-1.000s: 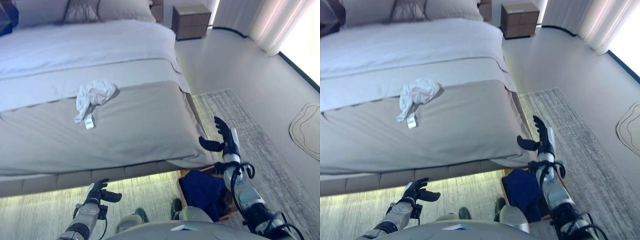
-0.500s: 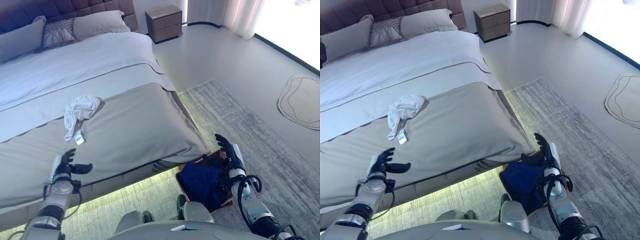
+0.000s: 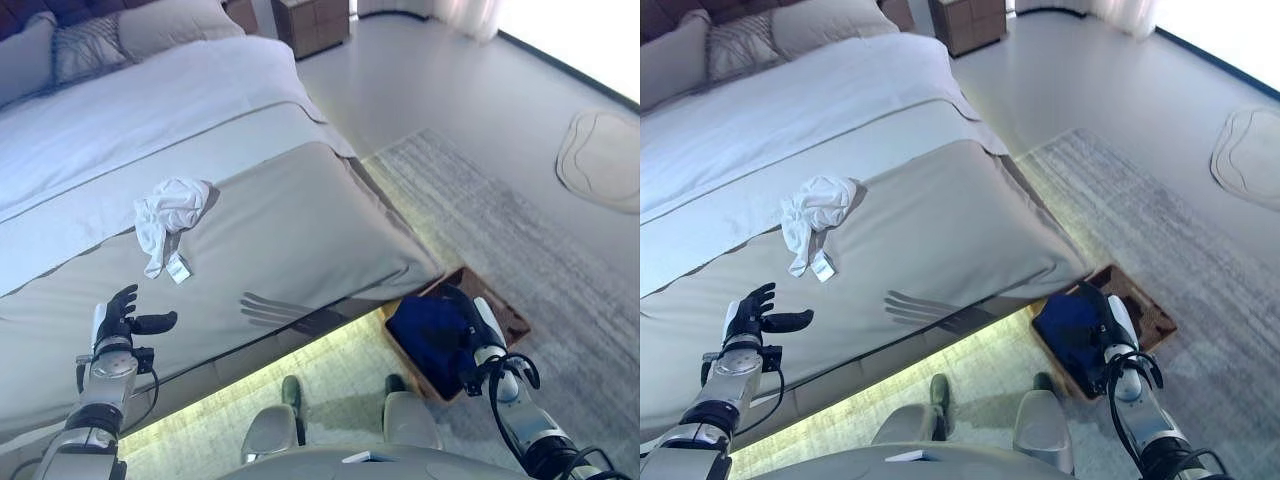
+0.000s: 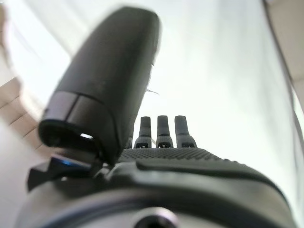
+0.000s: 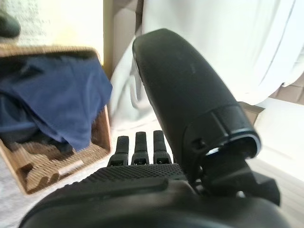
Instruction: Pick up the clothes from the bed and place them into the basket
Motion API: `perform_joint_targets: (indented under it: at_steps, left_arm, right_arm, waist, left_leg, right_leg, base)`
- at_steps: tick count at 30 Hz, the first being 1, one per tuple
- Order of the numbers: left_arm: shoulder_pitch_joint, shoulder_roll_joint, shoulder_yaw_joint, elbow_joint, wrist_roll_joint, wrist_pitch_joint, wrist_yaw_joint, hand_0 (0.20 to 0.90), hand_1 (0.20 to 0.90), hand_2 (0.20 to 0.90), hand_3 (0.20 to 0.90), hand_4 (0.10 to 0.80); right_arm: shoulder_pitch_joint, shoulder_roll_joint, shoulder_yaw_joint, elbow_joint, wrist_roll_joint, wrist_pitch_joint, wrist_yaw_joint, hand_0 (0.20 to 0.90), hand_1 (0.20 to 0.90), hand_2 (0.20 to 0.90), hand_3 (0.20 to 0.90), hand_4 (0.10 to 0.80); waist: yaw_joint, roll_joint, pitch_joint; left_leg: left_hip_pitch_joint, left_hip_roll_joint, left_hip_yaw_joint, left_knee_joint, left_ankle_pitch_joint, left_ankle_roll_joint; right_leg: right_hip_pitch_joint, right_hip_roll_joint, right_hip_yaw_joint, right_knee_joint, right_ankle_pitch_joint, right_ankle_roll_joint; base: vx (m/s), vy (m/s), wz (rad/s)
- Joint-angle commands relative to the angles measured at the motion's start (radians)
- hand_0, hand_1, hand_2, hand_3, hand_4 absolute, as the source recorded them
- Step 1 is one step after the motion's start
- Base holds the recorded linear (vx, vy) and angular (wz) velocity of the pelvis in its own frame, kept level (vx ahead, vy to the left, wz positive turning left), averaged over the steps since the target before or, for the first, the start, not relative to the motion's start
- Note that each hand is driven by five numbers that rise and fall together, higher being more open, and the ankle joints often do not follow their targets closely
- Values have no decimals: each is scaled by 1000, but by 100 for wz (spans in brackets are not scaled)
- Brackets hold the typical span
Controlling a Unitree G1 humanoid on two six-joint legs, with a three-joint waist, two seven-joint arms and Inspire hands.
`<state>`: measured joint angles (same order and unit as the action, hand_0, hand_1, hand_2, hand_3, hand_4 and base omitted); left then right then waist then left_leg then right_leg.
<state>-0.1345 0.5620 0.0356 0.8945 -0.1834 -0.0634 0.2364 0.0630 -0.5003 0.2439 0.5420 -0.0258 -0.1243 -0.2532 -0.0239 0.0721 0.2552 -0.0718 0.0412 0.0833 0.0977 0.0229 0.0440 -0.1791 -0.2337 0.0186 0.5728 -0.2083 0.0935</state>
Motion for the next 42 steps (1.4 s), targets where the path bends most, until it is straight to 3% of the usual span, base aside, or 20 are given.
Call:
perform_joint_targets:
  at_steps: [1, 4, 6, 8, 9, 12, 16, 19, 21, 23, 25, 28, 31, 34, 37, 39, 42]
  left_arm:
    - [-32, 108, 10, -51, 32, -14, 66, 900, 900, 900, 900, 800]
    - [-54, 120, 8, -50, 19, -12, 71, 900, 900, 900, 900, 800]
    - [-109, 136, -14, -19, -18, -29, 71, 900, 900, 900, 900, 800]
    - [-183, 138, -62, -8, -49, -37, 65, 900, 900, 900, 900, 800]
    - [-197, 129, -76, -6, -71, -52, 60, 900, 900, 900, 900, 800]
    - [-162, 58, -97, -11, -122, -115, 55, 900, 900, 900, 900, 800]
    - [-33, -75, -65, -11, -121, -118, 32, 900, 900, 900, 900, 800]
    - [33, -161, -89, 86, -57, -85, -11, 900, 900, 900, 900, 800]
    - [55, -196, -121, 134, -4, -69, -37, 900, 900, 900, 900, 800]
    - [86, -217, -140, 148, 36, -66, -60, 900, 900, 900, 900, 800]
    - [99, -226, -157, 146, 34, -65, -61, 900, 900, 900, 900, 800]
    - [120, -230, -148, 126, 55, -63, -52, 900, 900, 900, 900, 800]
    - [119, -220, -130, 130, 26, -79, -37, 900, 900, 900, 900, 800]
    - [97, -209, -107, 157, -34, -73, -37, 900, 900, 900, 900, 800]
    - [60, -233, -146, 171, 15, -76, -59, 900, 900, 900, 900, 800]
    - [52, -240, -168, 161, 35, -74, -68, 900, 900, 900, 900, 800]
    - [2, -273, -247, 128, 56, -41, -106, 900, 900, 900, 900, 800]
  right_arm:
    - [-34, 21, 26, -102, -3, -50, -27, 900, 900, 900, 900, 800]
    - [-21, 47, 56, -115, -13, -68, -5, 900, 900, 900, 900, 800]
    - [-30, 68, 101, -118, -30, -75, -21, 900, 900, 900, 900, 800]
    - [-55, 76, 134, -117, -26, -75, -22, 900, 900, 900, 900, 800]
    - [-64, 79, 142, -113, -32, -82, -22, 900, 900, 900, 900, 800]
    - [-79, 83, 144, -99, -18, -85, -25, 900, 900, 900, 900, 800]
    - [-107, 110, 155, -86, -45, -84, -12, 900, 900, 900, 900, 800]
    - [-124, 124, 165, -89, -73, -79, 5, 900, 900, 900, 900, 800]
    - [-113, 125, 160, -91, -73, -84, 8, 900, 900, 900, 900, 800]
    - [-100, 129, 156, -94, -68, -85, 20, 900, 900, 900, 900, 800]
    - [-88, 129, 150, -105, -61, -82, 27, 900, 900, 900, 900, 800]
    - [-79, 142, 141, -115, -47, -57, 22, 900, 900, 900, 900, 800]
    - [-90, 149, 146, -105, -38, -60, 7, 900, 900, 900, 900, 800]
    - [-103, 153, 157, -94, -35, -53, -14, 900, 900, 900, 900, 800]
    - [-117, 134, 170, -104, -30, -47, -40, 900, 900, 900, 900, 800]
    - [-119, 125, 167, -112, -26, -47, -41, 900, 900, 900, 900, 800]
    - [-151, 92, 146, -122, -46, -50, -83, 900, 900, 900, 900, 800]
  waist:
    - [4, -58, -81]
    - [11, -53, -78]
    - [-2, -57, -78]
    - [-19, -65, -77]
    - [-21, -71, -78]
    - [-19, -91, -85]
    - [37, -95, -97]
    - [33, -101, -101]
    - [17, -115, -99]
    - [-7, -134, -87]
    - [-29, -136, -72]
    - [-41, -136, -52]
    - [-36, -134, -57]
    - [-42, -110, -78]
    - [-59, -98, -103]
    - [-64, -98, -105]
    - [-71, -101, -92]
  left_leg:
    - [-28, 37, -34, -10, -15, -63]
    - [18, 22, 35, -43, -22, -43]
    - [54, -3, 70, -83, -32, -32]
    - [75, -21, 76, -105, -38, -29]
    - [78, -30, 74, -107, -42, -27]
    - [87, -65, 31, -115, -54, -11]
    - [77, -81, 18, -96, -64, 6]
    - [91, -91, -30, -102, -72, 19]
    - [110, -109, -64, -108, -85, 26]
    - [142, -136, -85, -106, -122, 37]
    - [167, -148, -116, -105, -136, 45]
    - [197, -164, -172, -87, -157, 58]
    - [196, -177, -174, -66, -171, 58]
    - [203, -157, -151, -33, -192, 35]
    - [193, -123, -93, 73, -181, -20]
    - [177, -113, -78, 117, -162, -36]
    - [114, -60, 24, 88, -131, -63]
  right_leg:
    - [220, -108, -59, -138, 262, 44]
    - [177, -132, -116, -86, 294, 32]
    - [145, -86, -130, -126, 278, 35]
    - [124, 9, -145, -246, 226, 23]
    - [122, 36, -147, -295, 218, 21]
    - [101, 102, -116, -396, 230, 25]
    - [131, 102, -155, -338, 212, 23]
    - [98, 146, -83, -321, 218, 18]
    - [81, 166, -42, -436, 229, 13]
    - [15, 175, -4, -527, 330, 44]
    - [-43, 193, 30, -560, 381, 58]
    - [-73, 204, 46, -525, 391, 45]
    - [-38, 196, 41, -515, 377, 26]
    - [5, 188, 23, -489, 322, 0]
    - [68, 170, -16, -521, 292, -31]
    - [80, 165, -27, -529, 288, -37]
    - [116, 146, -71, -555, 273, -34]
  base:
    - [207, 466, -15]
    - [222, 412, -38]
    - [191, 304, -32]
    - [191, 156, -14]
    - [189, 77, 6]
    - [175, 55, 10]
    - [135, 55, 19]
    - [190, 43, -28]
    - [226, -24, -7]
    - [279, -73, 15]
    - [322, -83, 50]
    - [361, -111, 91]
    - [282, -135, 91]
    - [344, -173, 31]
    - [260, -114, 31]
    - [107, -54, 83]
    - [5, 24, 48]
